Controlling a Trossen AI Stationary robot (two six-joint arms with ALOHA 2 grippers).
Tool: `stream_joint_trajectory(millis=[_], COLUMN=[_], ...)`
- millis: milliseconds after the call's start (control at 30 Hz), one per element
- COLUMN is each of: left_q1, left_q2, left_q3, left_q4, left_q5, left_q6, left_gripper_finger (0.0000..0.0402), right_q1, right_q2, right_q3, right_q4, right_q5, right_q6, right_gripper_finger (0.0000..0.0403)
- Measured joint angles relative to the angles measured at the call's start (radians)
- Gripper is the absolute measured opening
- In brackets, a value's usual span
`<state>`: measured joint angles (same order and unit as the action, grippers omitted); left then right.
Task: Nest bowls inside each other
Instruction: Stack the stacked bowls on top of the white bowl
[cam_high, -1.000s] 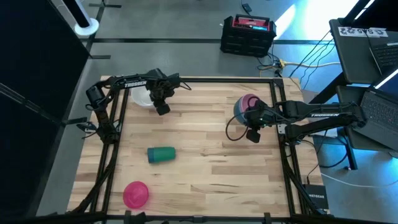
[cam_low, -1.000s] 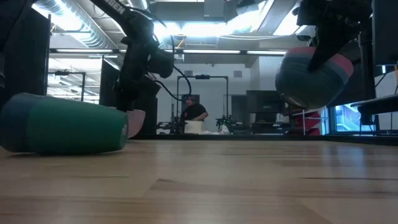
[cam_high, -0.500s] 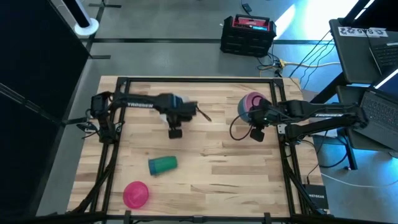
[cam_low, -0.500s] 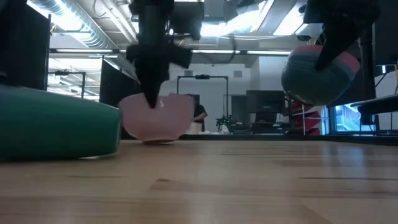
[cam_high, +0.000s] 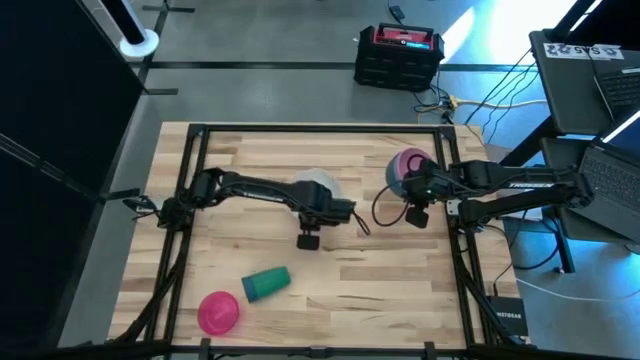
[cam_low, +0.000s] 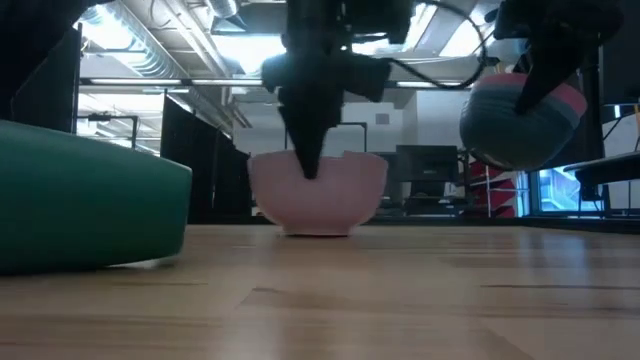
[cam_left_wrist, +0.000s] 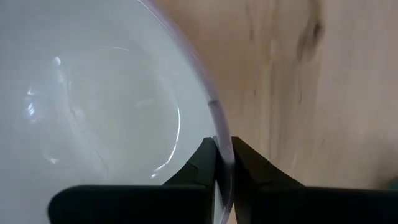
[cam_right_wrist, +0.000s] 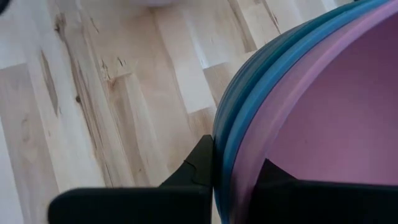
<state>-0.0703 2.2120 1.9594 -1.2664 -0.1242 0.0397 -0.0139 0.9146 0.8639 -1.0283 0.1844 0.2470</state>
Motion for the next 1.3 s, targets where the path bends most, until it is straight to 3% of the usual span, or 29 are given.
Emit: stream_joint_trajectory(millis=[267,500,933,1100,1300], left_q1=[-0.033,-0.028,-0.023,-0.022,-0.041], left_q2=[0.036,0.038,0.018,-0.079,-0.305], left_q3=[0.019,0.022,0.288,0.38,0.357], left_q4=[0.011,0.048,-0.199,-0.308,-0.305], left_q5=[0.002,0.036,-0.012,-0.112,-0.276], left_q6=[0.032,0.053,-0.013,-0.143,-0.338], left_gripper_finger=[0.0007,0.0075,0.0121,0.0118,0.0117], right_q1=[0.0,0.0,0.0,0.0,0.0], right_q2=[-0.009,-0.01,-0.006,0.061,0.299], right_q3=[0.0,0.0,0.0,0.004,0.162], right_q4=[-0.008,-0.014,0.048,0.265,0.371], right_q5=[0.0,-0.001,-0.038,-0.163,-0.256], right_q6=[-0.002,-0.011,-0.032,-0.067,-0.113], right_gripper_finger=[0.0,0.0,0.0,0.0,0.0])
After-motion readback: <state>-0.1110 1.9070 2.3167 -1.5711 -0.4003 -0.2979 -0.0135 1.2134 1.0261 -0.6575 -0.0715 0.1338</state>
